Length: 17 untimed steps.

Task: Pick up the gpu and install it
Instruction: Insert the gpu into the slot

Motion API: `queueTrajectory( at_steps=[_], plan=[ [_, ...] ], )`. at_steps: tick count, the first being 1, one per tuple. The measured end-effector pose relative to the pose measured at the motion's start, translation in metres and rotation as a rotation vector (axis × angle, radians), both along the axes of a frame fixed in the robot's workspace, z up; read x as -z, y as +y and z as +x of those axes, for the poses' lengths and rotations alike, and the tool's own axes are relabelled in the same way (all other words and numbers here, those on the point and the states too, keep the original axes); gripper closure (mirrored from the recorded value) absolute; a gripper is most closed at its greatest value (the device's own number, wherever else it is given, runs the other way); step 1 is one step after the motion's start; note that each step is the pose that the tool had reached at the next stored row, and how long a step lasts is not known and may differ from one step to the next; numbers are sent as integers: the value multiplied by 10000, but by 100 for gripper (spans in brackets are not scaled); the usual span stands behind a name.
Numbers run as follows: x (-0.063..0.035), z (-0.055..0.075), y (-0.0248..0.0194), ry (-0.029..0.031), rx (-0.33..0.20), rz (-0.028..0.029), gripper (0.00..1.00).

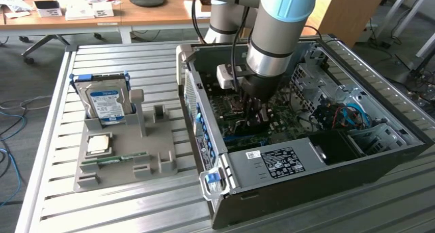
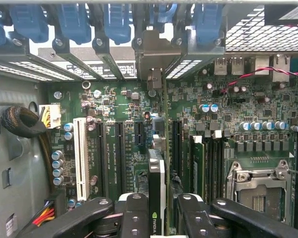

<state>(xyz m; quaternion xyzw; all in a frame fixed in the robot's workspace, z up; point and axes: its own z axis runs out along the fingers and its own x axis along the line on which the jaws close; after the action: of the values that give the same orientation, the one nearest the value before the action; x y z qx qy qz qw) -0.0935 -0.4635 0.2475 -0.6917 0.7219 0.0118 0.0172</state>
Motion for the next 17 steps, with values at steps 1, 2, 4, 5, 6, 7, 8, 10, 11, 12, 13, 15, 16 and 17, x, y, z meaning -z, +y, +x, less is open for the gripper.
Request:
queueTrajectory(
  at_steps=[1,2,4,5,6,7,8,10,11,12,13,15,16,17],
  plan=[
    [1,-2,0,-1,0,1,73],
    [1,-4,0,-1,0,2,73],
    [2,-8,1,-1,-1,3,73],
    [4,-11,0,0,0,2,73],
    [7,-14,0,0,0,1,73],
    [13,-15,-1,0,-2,-1,73],
    [18,-17,-1,1,-2,-4,73],
    [19,-18,-1,2,0,-5,73],
    [20,-18,0,0,0,-3,73],
    [21,-18,0,1,0,0,73],
    [21,-18,0,1,0,0,73],
    [21,-18,0,1,0,1,73],
    [21,-18,0,0,0,1,73],
    [21,-20,0,-1,-1,1,73]
  ],
)
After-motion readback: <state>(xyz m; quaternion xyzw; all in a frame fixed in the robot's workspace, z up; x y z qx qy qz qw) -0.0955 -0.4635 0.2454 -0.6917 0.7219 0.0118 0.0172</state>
